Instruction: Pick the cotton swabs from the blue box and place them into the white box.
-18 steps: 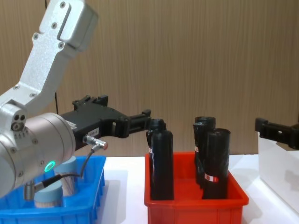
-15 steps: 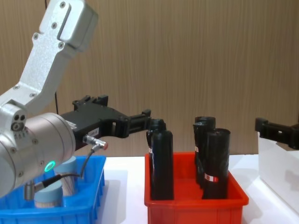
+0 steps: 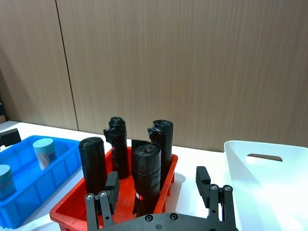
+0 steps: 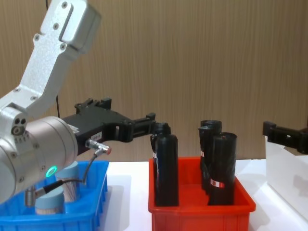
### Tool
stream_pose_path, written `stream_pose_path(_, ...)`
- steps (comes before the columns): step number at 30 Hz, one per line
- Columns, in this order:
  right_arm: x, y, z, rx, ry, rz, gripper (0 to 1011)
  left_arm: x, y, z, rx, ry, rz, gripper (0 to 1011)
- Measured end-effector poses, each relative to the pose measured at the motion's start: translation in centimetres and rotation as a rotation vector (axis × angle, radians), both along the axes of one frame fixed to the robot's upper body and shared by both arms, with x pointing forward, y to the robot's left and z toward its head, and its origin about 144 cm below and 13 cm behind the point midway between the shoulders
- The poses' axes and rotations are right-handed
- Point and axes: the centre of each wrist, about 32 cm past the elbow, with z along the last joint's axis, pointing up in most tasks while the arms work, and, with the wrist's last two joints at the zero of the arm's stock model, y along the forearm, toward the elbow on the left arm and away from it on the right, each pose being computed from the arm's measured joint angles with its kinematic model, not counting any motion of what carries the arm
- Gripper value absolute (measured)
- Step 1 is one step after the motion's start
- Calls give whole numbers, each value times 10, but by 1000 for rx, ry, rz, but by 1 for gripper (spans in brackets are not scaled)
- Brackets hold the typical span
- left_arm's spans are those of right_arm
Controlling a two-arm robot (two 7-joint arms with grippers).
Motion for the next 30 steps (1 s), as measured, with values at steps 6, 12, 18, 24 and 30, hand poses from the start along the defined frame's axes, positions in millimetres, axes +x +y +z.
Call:
stream_pose_path(6, 0, 0, 0, 0, 0, 0, 1002, 0, 0, 0, 0, 0, 0, 1003)
stream_pose_path(12, 0, 0, 0, 0, 0, 0, 1002, 0, 0, 0, 0, 0, 0, 1003)
stream_pose_path(18, 0, 0, 0, 0, 0, 0, 1002, 0, 0, 0, 0, 0, 0, 1003)
stream_pose_path(24, 0, 0, 0, 0, 0, 0, 1002, 0, 0, 0, 0, 0, 0, 1003)
stream_pose_path(30, 0, 0, 0, 0, 0, 0, 1002, 0, 0, 0, 0, 0, 0, 1003)
